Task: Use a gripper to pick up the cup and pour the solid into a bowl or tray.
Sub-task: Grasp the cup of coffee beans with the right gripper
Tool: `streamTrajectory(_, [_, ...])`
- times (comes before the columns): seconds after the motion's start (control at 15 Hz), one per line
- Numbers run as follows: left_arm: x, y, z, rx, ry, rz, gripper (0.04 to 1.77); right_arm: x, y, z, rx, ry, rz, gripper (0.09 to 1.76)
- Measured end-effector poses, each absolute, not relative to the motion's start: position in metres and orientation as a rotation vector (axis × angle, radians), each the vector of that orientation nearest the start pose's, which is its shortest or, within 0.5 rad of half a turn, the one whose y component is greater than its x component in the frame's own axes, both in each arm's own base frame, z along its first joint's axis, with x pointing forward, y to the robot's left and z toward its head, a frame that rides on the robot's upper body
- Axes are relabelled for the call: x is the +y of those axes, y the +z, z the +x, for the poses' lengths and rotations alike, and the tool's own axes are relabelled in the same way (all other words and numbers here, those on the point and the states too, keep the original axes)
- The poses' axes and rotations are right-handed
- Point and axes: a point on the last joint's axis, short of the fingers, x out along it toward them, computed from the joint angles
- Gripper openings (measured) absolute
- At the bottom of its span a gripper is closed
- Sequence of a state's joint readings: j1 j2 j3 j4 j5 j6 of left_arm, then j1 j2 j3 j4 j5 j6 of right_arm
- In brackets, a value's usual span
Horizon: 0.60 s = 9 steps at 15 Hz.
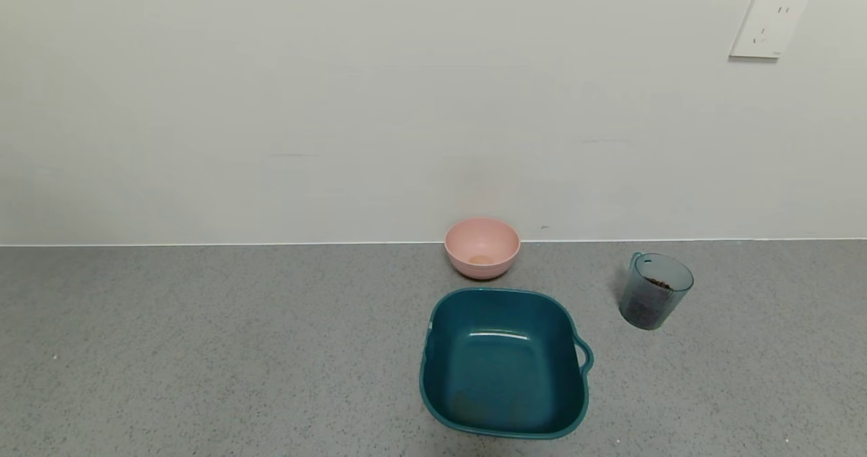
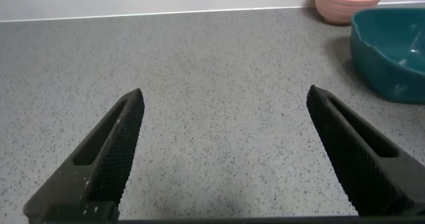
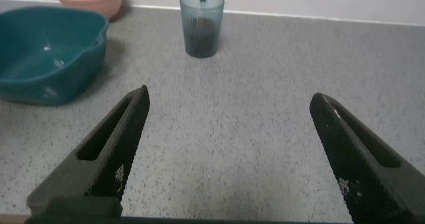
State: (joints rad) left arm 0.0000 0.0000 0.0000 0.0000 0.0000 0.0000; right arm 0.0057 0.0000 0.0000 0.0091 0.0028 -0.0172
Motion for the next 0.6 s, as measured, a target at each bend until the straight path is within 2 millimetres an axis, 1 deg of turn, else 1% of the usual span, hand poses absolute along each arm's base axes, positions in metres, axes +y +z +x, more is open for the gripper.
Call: streamTrajectory(0.6, [0.0000,0.0755,-0.0228,0.000,0.000,0.000,1.76,0.0000,0.0742,-0.0228,0.012,0.004,-0.013,1.76])
